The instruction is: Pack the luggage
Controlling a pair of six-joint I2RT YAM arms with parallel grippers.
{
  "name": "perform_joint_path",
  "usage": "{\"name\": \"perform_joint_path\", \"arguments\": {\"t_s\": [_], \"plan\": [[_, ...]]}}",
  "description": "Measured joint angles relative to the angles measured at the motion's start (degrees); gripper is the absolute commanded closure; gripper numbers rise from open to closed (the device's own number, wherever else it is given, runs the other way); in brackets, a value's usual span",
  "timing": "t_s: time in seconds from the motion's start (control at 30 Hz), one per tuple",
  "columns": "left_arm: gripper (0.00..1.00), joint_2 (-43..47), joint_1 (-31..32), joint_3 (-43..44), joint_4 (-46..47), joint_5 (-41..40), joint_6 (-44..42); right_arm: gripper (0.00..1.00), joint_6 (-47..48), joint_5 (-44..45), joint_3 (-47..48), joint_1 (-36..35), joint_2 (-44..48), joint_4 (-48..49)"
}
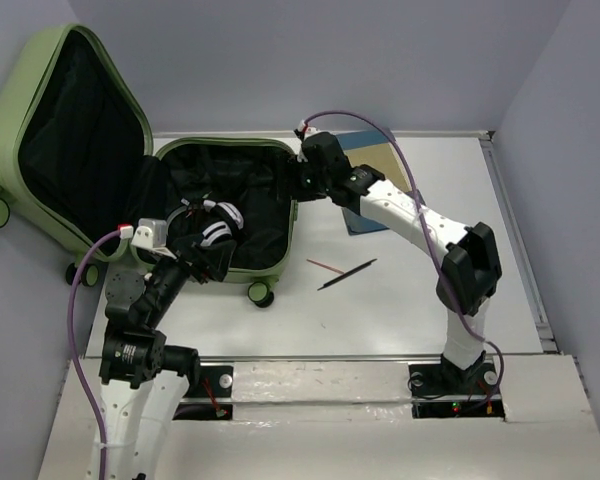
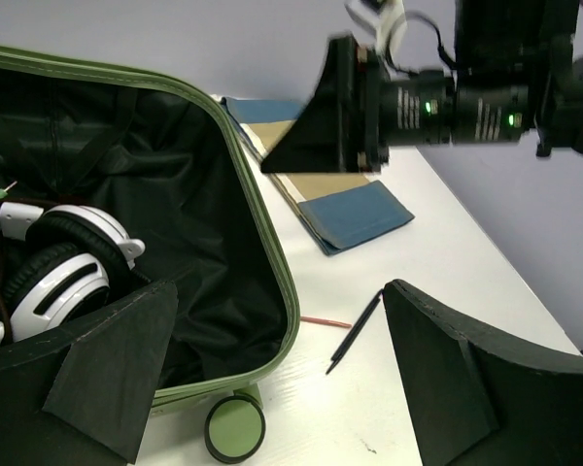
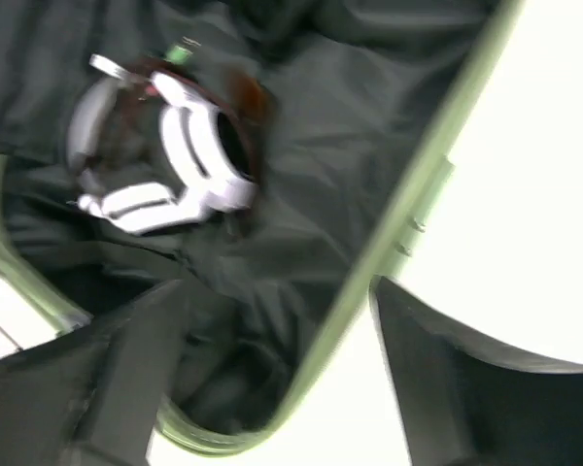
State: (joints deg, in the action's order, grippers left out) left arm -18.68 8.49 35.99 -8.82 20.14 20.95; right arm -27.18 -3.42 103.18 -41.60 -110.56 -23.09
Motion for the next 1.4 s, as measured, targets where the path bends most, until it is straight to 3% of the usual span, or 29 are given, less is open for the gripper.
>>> {"name": "perform_joint_path", "arguments": {"t_s": [0.07,0.17,0.37,0.7,1.2,1.4], "plan": [[0.01,0.0,0.0,0.0,0.0,0.0,0.0,0.44,0.6,1.7,-7.9,0.7,4.0,0.2],[0.01,0.2,0.0,0.0,0.0,0.1,0.0,0.53,2.7,3.9,-23.7,2.7,12.5,0.3],[0.01,0.5,0.0,0.0,0.0,0.3,0.0,0.52,9.6,4.0,-40.1,6.4,19.8,-1.2],[0.01,0.5,0.0,0.0,0.0,0.5,0.0,0.5,19.1,-2.6,-39.4,5.9,10.4,-0.6],[0.01,0.1,0.0,0.0,0.4,0.9,0.0,0.54,22.0,-5.0,-36.0,4.1,5.1,-0.2],[0.01,-0.1,0.0,0.0,0.4,0.9,0.0,0.7,22.0,-3.2,-34.6,3.4,3.9,-0.4]]}}
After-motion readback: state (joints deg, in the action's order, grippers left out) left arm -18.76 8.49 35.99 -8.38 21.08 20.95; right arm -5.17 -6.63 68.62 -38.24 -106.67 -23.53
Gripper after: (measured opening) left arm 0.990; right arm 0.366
